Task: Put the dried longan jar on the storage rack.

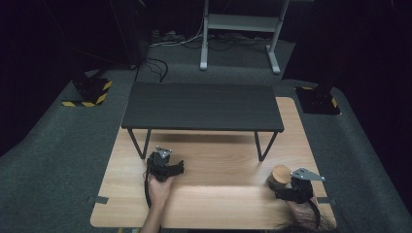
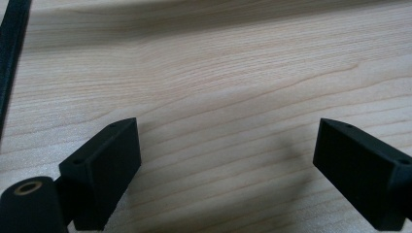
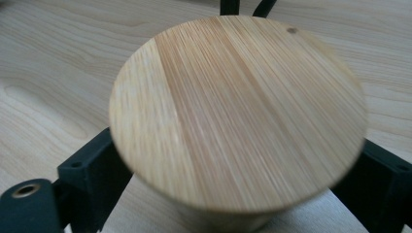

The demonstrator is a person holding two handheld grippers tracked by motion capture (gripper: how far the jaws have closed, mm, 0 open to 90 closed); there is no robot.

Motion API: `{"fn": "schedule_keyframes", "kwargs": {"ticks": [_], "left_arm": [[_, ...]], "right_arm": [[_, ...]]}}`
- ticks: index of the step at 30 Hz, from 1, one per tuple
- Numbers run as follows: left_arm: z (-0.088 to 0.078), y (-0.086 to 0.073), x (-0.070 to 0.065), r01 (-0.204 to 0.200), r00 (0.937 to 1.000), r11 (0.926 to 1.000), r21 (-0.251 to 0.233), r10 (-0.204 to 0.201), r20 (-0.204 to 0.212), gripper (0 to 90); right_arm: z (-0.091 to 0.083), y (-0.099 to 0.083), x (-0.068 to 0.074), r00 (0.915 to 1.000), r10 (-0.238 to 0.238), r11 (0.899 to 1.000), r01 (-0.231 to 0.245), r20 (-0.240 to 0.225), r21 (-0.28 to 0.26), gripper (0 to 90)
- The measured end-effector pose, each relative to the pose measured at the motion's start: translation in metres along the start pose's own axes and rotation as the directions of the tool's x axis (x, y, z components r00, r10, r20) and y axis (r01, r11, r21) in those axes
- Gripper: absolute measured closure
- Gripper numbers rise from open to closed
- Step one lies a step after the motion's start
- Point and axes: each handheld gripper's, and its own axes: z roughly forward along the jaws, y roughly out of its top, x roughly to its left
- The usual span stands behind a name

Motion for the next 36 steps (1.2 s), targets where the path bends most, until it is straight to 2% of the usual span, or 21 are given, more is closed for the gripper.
{"fn": "schedule_keyframes", "kwargs": {"ticks": [2,7,19,24,28,36], "left_arm": [[0.0,0.0,0.0,-0.001,1.0,1.0,0.0,0.001,-0.001,10.0],[0.0,0.0,0.0,0.003,1.0,1.0,-0.001,-0.003,0.001,10.1],[0.0,0.0,0.0,0.003,1.0,1.0,-0.001,-0.003,0.001,10.1],[0.0,0.0,0.0,0.003,1.0,1.0,-0.001,-0.003,0.001,10.1],[0.0,0.0,-0.001,-0.002,1.0,1.0,0.001,0.002,-0.003,10.1],[0.0,0.0,-0.001,-0.004,1.0,1.0,0.002,0.004,-0.005,10.2]], "right_arm": [[0.003,0.0,-0.002,0.9999,0.006,1.0,-0.006,-0.015,-0.001,15.4],[0.007,-0.002,0.0,0.9999,0.011,1.0,-0.011,-0.001,-0.011,21.9],[0.005,-0.002,0.009,0.999,-0.022,1.0,0.022,0.039,-0.02,24.8],[0.004,-0.001,0.004,0.9999,0.012,1.0,-0.011,0.007,-0.025,24.9],[-0.002,0.003,0.0,0.9997,0.019,0.999,-0.019,-0.015,-0.046,25.0],[-0.01,0.022,0.001,0.9977,-0.042,0.997,0.038,-0.054,-0.064,25.0]]}}
